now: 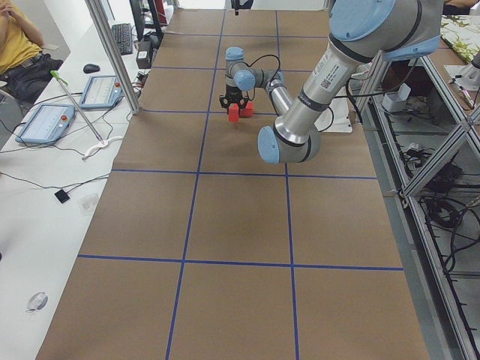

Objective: Form red blocks into L shape at center
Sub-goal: 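Lower the cube beside the center pair with the left gripper, then adjust the cube's position against the pair and open the left gripper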

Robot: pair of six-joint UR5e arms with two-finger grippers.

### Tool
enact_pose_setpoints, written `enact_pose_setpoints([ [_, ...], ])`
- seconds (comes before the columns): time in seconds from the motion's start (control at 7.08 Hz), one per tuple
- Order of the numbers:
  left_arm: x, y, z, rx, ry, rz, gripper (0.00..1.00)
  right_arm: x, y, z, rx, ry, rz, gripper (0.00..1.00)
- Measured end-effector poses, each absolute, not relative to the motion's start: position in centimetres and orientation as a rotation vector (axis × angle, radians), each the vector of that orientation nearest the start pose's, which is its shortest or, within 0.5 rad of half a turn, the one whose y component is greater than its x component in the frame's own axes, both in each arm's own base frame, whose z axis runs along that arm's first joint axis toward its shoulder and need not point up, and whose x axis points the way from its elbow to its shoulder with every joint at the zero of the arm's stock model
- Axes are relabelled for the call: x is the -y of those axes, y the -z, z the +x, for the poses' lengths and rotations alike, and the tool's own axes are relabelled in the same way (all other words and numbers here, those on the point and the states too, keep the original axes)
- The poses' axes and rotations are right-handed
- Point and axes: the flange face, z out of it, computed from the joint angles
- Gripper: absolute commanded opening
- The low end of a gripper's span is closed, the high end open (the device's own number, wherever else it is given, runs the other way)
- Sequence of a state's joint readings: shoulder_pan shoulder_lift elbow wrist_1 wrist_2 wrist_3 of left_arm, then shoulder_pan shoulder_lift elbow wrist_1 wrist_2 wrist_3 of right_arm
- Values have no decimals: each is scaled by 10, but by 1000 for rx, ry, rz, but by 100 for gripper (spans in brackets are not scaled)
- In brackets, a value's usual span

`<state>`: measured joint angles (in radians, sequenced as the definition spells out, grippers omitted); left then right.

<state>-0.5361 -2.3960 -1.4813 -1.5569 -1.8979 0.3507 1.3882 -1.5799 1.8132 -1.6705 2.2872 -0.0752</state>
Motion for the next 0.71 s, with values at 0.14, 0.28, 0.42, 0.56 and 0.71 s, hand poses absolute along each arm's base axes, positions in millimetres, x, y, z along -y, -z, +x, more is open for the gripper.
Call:
enact_pose_setpoints([
  [0.14,465,-195,588,-607,-1432,606,42,491,-558,-22,724,294,89,99],
  [0.28,464,-195,589,-626,-1436,599,44,491,-558,-22,724,294,89,99],
  [0.42,463,-193,590,-637,-1437,599,44,491,-559,-22,724,294,88,99],
  [0.56,463,-191,590,-645,-1438,605,44,491,-560,-22,724,294,87,99],
  [0.71,463,-190,590,-651,-1439,613,44,492,-560,-22,724,294,87,99],
])
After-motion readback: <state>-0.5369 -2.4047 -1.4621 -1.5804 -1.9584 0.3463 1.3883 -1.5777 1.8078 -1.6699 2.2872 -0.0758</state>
